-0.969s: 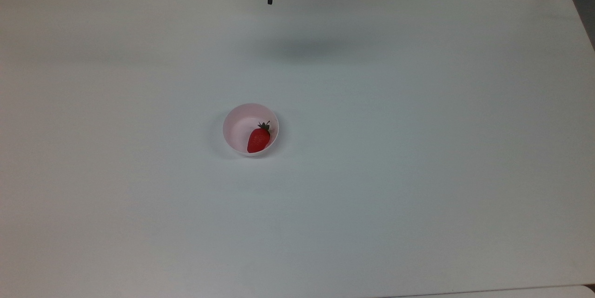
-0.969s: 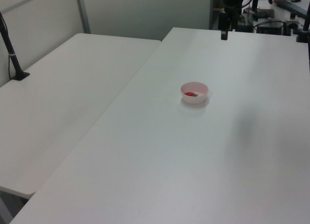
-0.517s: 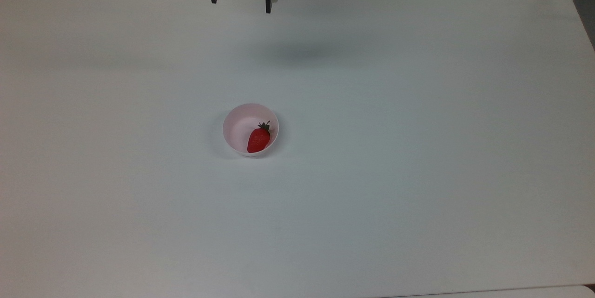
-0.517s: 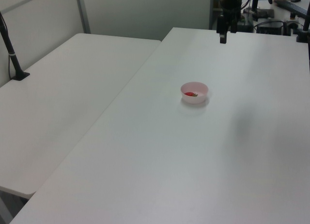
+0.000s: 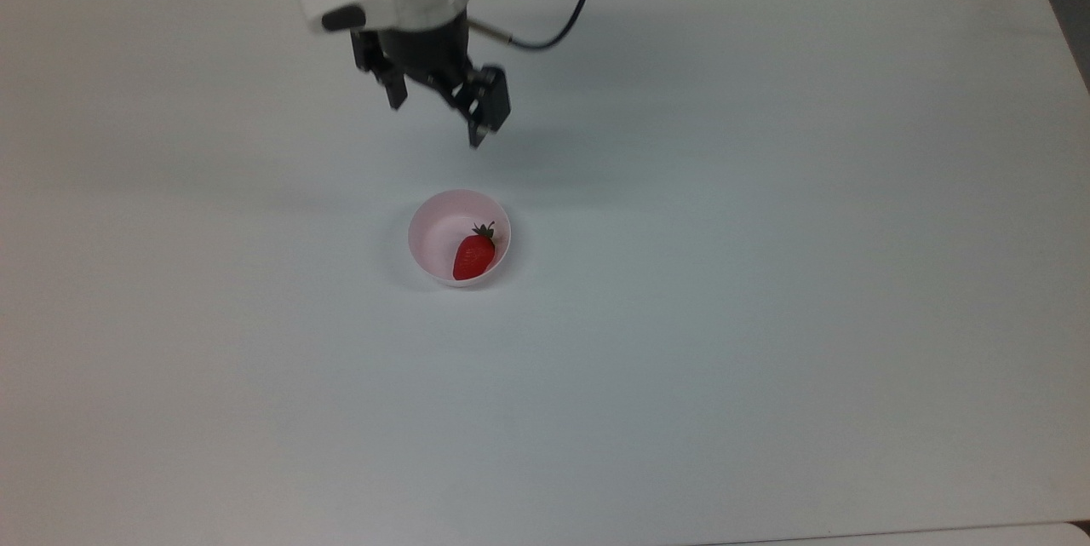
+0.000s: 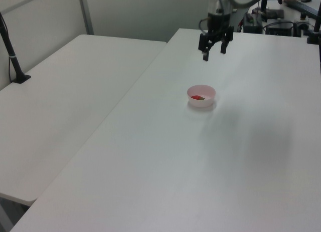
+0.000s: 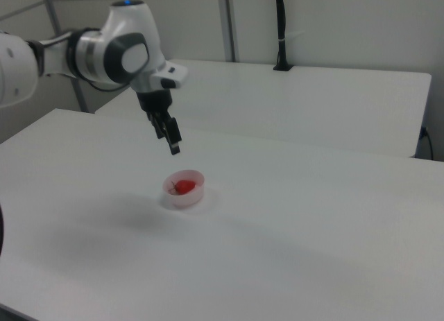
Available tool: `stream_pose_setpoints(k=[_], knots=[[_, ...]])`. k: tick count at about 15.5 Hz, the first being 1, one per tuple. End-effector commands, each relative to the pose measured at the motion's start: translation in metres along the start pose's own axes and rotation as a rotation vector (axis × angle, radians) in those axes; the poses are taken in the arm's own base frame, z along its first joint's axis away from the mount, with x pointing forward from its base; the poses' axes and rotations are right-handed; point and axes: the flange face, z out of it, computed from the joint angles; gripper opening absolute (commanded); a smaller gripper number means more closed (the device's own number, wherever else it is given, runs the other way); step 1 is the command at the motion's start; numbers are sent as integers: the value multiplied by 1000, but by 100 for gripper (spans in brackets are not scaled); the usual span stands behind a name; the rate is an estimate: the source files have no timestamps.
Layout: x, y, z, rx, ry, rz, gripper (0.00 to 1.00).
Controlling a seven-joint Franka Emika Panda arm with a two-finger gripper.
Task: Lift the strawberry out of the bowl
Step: 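Lower the open gripper into the pink bowl over the strawberry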
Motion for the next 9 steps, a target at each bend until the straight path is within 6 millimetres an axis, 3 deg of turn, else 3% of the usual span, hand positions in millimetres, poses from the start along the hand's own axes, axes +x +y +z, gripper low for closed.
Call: stream_pose_setpoints(k=[1,6,9], knots=[[26,5,45,26,10,183,96],[37,-4,104,23,14,268,81],[35,-13,125,29,23,283,75]])
